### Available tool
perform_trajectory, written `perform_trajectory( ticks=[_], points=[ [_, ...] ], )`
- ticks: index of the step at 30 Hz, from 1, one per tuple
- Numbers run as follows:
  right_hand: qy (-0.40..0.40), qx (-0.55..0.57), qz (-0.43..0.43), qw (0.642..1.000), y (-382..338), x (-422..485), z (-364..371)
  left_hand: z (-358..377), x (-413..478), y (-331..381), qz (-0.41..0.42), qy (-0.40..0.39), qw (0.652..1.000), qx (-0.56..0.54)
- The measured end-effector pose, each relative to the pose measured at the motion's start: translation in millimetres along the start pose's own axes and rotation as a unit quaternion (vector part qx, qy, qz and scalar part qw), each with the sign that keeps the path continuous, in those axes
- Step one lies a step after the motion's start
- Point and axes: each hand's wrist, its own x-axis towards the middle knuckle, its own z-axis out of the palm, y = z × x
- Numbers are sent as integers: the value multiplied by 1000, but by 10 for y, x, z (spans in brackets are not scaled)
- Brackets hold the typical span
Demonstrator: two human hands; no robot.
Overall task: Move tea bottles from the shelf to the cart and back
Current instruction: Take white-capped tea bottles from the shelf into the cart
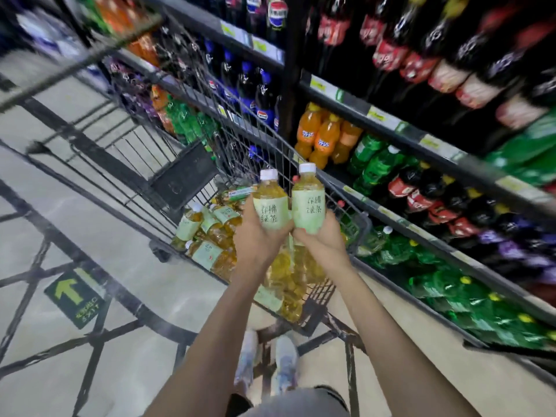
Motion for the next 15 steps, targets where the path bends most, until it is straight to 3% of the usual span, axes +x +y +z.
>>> perform_trajectory(
  ticks=[7,15],
  points=[
    [106,42,-63,991,-593,-421,-70,-466,-109,546,134,-61,986,-84],
    [217,81,-124,965,-932,-996,-420,-676,-278,1061,253,-72,962,-74]
  ],
)
